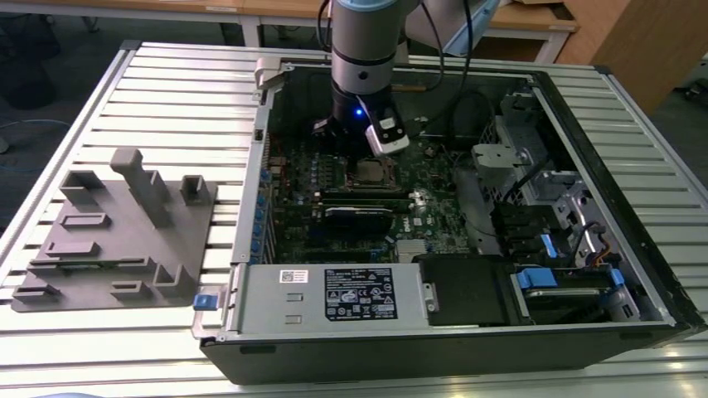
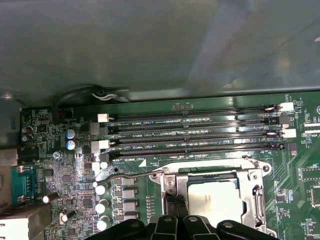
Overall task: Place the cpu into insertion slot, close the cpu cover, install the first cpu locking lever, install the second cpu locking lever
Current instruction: 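Close the cpu cover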
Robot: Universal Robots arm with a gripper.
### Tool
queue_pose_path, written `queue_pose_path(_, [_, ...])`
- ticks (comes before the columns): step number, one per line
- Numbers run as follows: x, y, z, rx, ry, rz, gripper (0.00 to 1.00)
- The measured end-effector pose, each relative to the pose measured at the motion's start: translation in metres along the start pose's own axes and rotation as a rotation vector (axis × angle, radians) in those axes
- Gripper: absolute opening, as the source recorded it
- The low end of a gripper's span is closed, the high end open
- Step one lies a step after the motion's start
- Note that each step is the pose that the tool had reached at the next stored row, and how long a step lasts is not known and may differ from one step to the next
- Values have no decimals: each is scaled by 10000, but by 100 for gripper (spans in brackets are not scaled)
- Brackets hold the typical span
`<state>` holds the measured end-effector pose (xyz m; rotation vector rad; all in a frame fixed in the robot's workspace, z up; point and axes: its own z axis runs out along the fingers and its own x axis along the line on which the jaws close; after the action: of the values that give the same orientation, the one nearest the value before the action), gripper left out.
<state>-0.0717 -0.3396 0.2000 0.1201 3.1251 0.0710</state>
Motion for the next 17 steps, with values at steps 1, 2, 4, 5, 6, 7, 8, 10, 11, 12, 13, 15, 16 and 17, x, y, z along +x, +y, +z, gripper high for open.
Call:
queue_pose_path(1, [0,0,0,0,0,0,11])
queue_pose_path(2, [0,0,0,0,0,0,11])
queue_pose_path(4, [0,0,2,0,1,0,11])
queue_pose_path(5, [1,-1,5,2,1,1,11])
queue_pose_path(6, [1,-1,6,3,2,0,11])
queue_pose_path(7, [1,-1,6,3,2,0,11])
queue_pose_path(8, [1,-1,6,3,2,0,11])
queue_pose_path(10, [1,0,4,-1,0,0,11])
queue_pose_path(11, [0,1,0,-8,-4,0,11])
queue_pose_path(12, [-1,3,-7,-17,-9,0,11])
queue_pose_path(13, [0,3,-21,-10,-5,0,11])
queue_pose_path(15, [0,3,-47,-3,-1,1,11])
queue_pose_path(16, [0,3,-59,-1,-1,0,11])
queue_pose_path(17, [0,3,-71,-1,0,0,11])
